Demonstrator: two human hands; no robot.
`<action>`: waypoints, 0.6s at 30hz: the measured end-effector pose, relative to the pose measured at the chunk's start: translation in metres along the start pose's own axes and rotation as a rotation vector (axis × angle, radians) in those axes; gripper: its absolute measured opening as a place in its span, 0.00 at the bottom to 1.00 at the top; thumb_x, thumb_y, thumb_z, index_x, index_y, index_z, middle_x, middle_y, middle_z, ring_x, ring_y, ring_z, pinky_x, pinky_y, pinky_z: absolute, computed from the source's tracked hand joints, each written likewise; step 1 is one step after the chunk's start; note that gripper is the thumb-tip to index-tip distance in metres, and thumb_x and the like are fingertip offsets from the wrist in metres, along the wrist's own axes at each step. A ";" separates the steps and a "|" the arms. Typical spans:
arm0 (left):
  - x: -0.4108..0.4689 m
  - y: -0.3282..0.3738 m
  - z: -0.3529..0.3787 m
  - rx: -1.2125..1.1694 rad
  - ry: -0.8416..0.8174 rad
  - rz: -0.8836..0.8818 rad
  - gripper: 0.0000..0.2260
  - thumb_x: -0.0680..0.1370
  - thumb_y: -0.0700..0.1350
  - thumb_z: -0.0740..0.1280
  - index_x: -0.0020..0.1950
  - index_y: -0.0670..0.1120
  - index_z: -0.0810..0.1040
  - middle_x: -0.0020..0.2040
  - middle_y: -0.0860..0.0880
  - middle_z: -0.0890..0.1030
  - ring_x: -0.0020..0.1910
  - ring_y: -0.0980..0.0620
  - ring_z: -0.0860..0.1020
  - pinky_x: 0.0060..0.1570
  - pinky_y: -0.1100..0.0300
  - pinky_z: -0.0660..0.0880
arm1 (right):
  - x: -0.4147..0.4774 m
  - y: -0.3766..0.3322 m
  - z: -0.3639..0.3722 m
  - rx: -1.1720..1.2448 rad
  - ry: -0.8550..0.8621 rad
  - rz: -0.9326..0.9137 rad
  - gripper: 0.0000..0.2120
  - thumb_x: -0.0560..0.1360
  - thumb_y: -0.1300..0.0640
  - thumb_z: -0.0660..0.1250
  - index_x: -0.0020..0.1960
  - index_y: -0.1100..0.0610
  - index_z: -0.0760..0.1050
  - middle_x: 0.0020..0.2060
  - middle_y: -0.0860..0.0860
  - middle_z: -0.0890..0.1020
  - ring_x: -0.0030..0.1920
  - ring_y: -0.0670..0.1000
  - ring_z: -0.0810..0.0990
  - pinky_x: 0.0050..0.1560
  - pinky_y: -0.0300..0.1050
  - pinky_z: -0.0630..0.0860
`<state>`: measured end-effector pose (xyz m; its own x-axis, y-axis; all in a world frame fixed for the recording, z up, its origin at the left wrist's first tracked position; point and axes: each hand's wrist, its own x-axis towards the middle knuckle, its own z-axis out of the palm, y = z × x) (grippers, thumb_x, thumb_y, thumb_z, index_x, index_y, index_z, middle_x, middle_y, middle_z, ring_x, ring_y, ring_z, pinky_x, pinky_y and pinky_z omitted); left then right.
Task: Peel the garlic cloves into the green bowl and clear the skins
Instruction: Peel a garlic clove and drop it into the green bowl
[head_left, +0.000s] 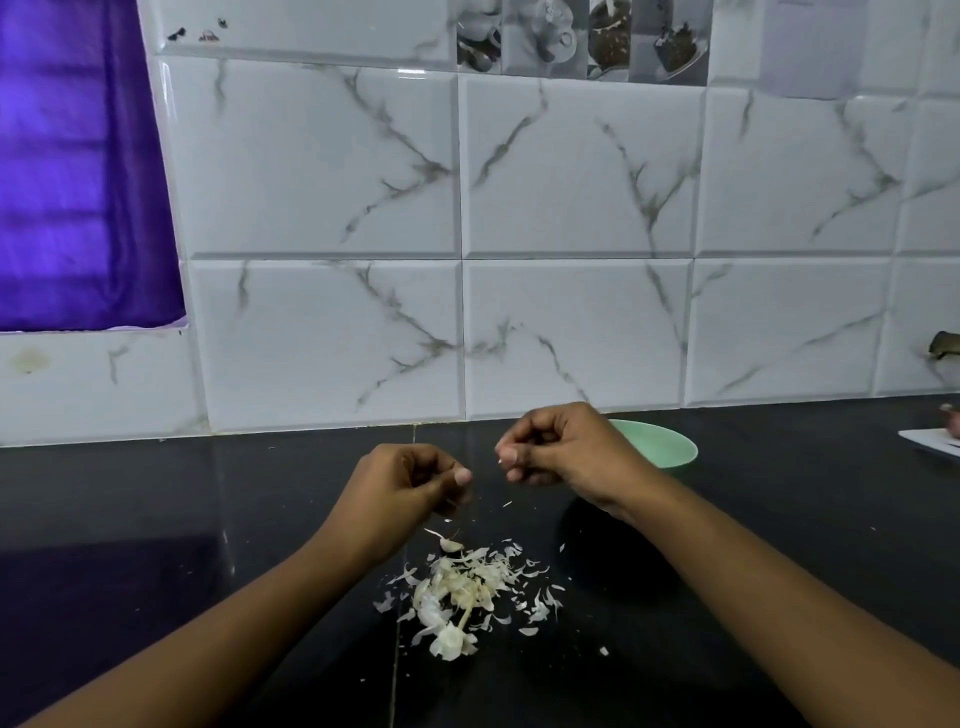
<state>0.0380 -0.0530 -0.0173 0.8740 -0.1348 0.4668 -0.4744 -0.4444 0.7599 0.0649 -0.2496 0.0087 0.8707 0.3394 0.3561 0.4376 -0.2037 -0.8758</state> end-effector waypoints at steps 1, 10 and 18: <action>0.002 -0.003 -0.001 0.039 -0.013 0.001 0.06 0.78 0.42 0.67 0.44 0.50 0.82 0.39 0.52 0.85 0.38 0.57 0.83 0.39 0.65 0.76 | 0.002 -0.001 -0.010 0.004 0.030 0.008 0.07 0.73 0.70 0.68 0.42 0.60 0.78 0.31 0.50 0.81 0.32 0.44 0.81 0.35 0.34 0.78; 0.009 -0.025 -0.014 0.492 -0.285 0.053 0.24 0.77 0.38 0.66 0.69 0.58 0.69 0.63 0.63 0.73 0.65 0.63 0.69 0.62 0.67 0.66 | 0.010 0.018 -0.086 -0.110 0.325 0.128 0.10 0.72 0.72 0.67 0.44 0.58 0.78 0.39 0.54 0.83 0.41 0.48 0.82 0.42 0.38 0.79; 0.011 -0.031 -0.013 0.632 -0.397 0.037 0.17 0.78 0.42 0.67 0.64 0.59 0.75 0.56 0.66 0.74 0.59 0.65 0.73 0.55 0.70 0.65 | 0.012 0.022 -0.090 -0.199 0.363 0.143 0.14 0.75 0.70 0.60 0.44 0.54 0.79 0.44 0.52 0.84 0.48 0.48 0.82 0.44 0.42 0.75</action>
<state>0.0609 -0.0294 -0.0295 0.8876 -0.4159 0.1977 -0.4581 -0.8414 0.2865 0.1049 -0.3326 0.0224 0.9327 -0.0424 0.3581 0.3106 -0.4102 -0.8575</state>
